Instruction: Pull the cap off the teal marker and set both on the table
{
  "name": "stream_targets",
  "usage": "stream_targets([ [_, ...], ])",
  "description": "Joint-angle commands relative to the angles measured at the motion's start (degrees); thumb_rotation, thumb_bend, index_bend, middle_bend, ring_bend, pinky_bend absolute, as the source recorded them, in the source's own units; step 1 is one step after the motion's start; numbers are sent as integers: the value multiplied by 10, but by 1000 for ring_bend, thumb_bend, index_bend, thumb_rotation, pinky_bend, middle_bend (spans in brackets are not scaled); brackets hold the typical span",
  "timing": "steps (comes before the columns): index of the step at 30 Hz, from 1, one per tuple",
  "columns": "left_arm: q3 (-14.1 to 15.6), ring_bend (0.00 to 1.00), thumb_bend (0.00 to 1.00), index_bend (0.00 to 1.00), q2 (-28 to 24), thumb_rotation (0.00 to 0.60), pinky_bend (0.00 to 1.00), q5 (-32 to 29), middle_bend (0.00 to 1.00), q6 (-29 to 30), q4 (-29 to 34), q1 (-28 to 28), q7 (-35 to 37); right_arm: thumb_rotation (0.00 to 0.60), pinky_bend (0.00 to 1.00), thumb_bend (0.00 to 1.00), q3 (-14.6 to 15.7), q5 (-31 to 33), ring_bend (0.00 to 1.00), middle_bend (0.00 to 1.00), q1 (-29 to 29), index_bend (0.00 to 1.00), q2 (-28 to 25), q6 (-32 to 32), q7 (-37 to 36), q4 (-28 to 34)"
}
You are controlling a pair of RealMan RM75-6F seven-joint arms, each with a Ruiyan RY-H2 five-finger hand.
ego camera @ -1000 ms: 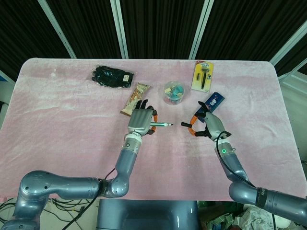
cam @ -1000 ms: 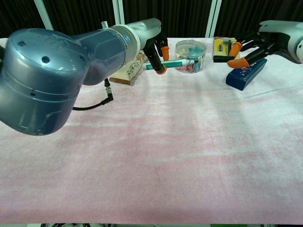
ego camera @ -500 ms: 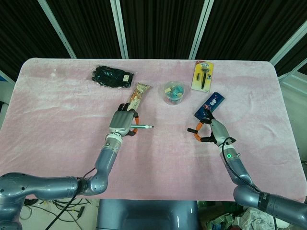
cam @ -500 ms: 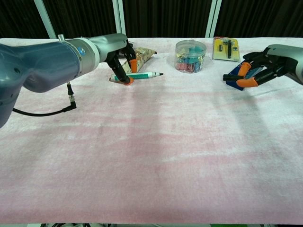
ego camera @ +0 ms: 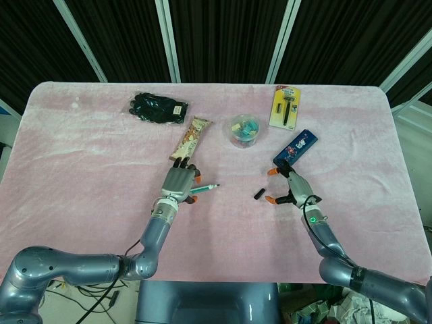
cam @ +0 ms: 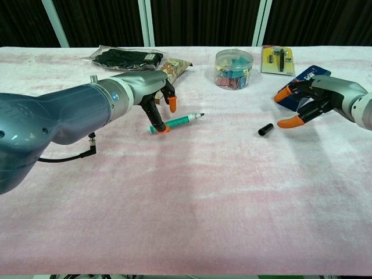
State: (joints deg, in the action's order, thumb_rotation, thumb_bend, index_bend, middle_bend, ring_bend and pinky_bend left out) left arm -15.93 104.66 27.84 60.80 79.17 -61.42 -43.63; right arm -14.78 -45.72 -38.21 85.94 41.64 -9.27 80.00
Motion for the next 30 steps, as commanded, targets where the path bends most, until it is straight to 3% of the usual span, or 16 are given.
stream_targets([
  [1,-12,0,55,136,-3,600,0,-28,141,22,12,-7,-25,600,160,0,-1,35,44,0,-7,4,-23,-24,10,12],
  [7,-40,0,26,118,-36,600,0,-24,118,21,61,-2,-8,600,159,0,-25,2,40,0,14,0,-87,12,-4,45],
  [11,-56,0,26,118,-92,600,0,27,118,15,123,16,33,600,159,0,-35,-53,45,0,45,0,-145,76,-4,58],
  [14,-50,0,30,117,-153,600,0,88,121,9,177,41,63,600,159,0,-27,-106,49,0,69,0,-191,112,2,55],
  [19,3,0,32,131,-266,600,0,184,123,28,259,92,59,600,159,5,3,-174,51,0,111,0,-264,140,2,59],
  [21,30,0,32,131,-295,600,0,225,123,60,281,118,53,600,159,5,14,-190,51,0,132,0,-288,155,-6,76],
  [23,69,0,32,133,-331,600,0,288,123,126,315,175,70,600,159,6,33,-221,51,0,173,0,-309,209,-5,103],
  [28,169,0,32,161,-400,600,0,413,124,221,341,300,161,600,159,5,82,-287,51,0,252,0,-301,321,7,145],
  [30,195,0,32,163,-414,600,0,446,124,256,326,342,197,600,159,4,97,-308,51,0,274,0,-294,351,10,152],
])
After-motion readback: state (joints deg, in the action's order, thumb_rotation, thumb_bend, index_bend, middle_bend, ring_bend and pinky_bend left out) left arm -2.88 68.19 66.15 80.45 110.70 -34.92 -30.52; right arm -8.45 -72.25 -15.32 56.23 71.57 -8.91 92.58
